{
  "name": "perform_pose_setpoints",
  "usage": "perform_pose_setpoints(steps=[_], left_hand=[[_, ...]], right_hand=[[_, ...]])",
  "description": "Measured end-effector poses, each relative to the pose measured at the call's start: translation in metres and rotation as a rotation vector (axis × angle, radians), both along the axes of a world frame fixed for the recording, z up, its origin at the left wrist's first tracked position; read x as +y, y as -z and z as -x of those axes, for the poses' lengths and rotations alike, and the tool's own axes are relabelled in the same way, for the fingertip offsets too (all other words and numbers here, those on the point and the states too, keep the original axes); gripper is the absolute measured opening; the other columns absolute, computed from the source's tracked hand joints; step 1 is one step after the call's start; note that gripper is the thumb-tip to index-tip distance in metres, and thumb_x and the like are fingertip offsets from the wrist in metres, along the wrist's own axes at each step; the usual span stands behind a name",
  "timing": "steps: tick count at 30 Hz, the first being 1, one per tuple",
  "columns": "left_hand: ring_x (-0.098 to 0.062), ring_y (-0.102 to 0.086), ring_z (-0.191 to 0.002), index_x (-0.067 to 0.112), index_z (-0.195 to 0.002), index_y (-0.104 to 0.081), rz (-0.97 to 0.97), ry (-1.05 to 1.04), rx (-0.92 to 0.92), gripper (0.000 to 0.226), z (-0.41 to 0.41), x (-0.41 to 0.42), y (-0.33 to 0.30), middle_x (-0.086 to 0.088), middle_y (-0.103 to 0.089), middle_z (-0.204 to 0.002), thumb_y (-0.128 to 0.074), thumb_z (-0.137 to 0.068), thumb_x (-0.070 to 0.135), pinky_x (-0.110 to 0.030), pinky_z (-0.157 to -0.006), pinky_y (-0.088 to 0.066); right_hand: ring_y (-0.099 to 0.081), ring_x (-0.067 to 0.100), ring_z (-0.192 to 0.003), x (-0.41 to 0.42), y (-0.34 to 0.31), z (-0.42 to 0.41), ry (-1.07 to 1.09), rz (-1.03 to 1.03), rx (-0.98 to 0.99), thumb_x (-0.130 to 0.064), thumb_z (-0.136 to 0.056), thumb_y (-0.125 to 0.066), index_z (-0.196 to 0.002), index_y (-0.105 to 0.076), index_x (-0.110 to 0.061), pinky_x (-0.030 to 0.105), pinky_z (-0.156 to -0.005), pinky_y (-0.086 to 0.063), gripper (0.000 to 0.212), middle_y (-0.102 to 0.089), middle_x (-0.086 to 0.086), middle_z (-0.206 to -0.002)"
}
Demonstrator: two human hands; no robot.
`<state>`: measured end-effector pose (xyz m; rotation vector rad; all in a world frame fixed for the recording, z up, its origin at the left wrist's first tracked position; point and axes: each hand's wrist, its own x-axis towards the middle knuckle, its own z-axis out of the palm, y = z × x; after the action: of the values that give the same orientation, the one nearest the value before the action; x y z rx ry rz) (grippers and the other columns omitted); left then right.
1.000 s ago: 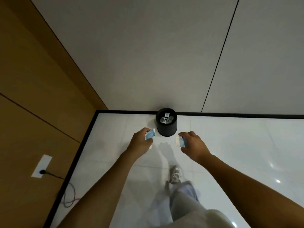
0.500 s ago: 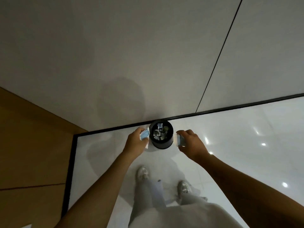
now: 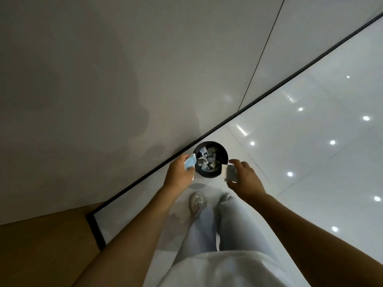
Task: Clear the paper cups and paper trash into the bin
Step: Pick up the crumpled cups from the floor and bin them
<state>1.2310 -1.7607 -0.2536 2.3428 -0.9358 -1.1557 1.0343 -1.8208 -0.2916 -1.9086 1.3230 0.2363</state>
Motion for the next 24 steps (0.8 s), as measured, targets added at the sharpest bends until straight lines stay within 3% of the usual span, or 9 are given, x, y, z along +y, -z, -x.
perform_pose_setpoints(steps=[7,10,13,17,21,24], left_hand=[[-0.011,-0.053,-0.087,0.012,-0.125,-0.054,-0.004,0.015,0.024,0.035,-0.025,-0.023,0.080,-0.002,-0.059,-0.107,-0.057,-0.090,0.012,-0.004,-0.053,-0.039],[-0.011,-0.054,-0.091,0.014,-0.128,-0.053,-0.028,0.040,0.046,0.038,-0.030,-0.027,0.118,-0.002,-0.059,-0.113,-0.058,-0.090,0.014,-0.007,-0.058,-0.040],[-0.013,-0.055,-0.092,0.014,-0.126,-0.053,-0.047,0.014,0.061,0.037,-0.033,-0.030,0.149,-0.002,-0.059,-0.112,-0.060,-0.090,0.014,-0.018,-0.071,-0.042],[-0.012,-0.054,-0.088,0.013,-0.123,-0.055,-0.064,0.033,0.059,0.034,-0.033,-0.033,0.179,0.001,-0.057,-0.105,-0.059,-0.089,0.011,-0.017,-0.068,-0.039],[-0.012,-0.053,-0.088,0.012,-0.122,-0.055,-0.085,0.059,0.054,0.034,-0.025,-0.043,0.195,-0.004,-0.060,-0.109,-0.060,-0.089,0.012,-0.006,-0.054,-0.040],[-0.015,-0.055,-0.091,0.012,-0.125,-0.054,-0.099,0.087,0.068,0.036,-0.013,-0.061,0.205,-0.007,-0.061,-0.114,-0.060,-0.089,0.013,-0.010,-0.062,-0.040]], right_hand=[[-0.048,0.028,-0.116,-0.014,0.079,-0.046,0.084,-0.045,0.038,-0.024,-0.083,-0.070,-0.141,-0.036,-0.020,0.034,-0.088,-0.049,0.067,-0.045,0.009,-0.135],[-0.047,0.030,-0.117,-0.025,0.119,-0.063,0.139,-0.032,0.018,-0.024,-0.084,-0.069,-0.141,-0.036,-0.019,0.035,-0.089,-0.048,0.066,-0.044,0.010,-0.136],[-0.041,0.030,-0.126,-0.037,0.155,-0.075,0.168,-0.046,0.008,-0.027,-0.086,-0.067,-0.146,-0.031,-0.023,0.037,-0.095,-0.046,0.070,-0.035,0.007,-0.147],[-0.034,0.032,-0.134,-0.041,0.188,-0.073,0.148,-0.130,0.071,-0.029,-0.087,-0.064,-0.150,-0.023,-0.030,0.044,-0.103,-0.044,0.075,-0.021,0.006,-0.156],[-0.041,0.032,-0.128,-0.032,0.194,-0.056,0.177,-0.153,0.086,-0.025,-0.089,-0.060,-0.149,-0.026,-0.023,0.041,-0.100,-0.044,0.069,-0.028,0.009,-0.151],[-0.043,0.031,-0.127,-0.031,0.193,-0.043,0.205,-0.160,0.096,-0.026,-0.091,-0.058,-0.148,-0.026,-0.022,0.040,-0.098,-0.044,0.066,-0.029,0.009,-0.151]])
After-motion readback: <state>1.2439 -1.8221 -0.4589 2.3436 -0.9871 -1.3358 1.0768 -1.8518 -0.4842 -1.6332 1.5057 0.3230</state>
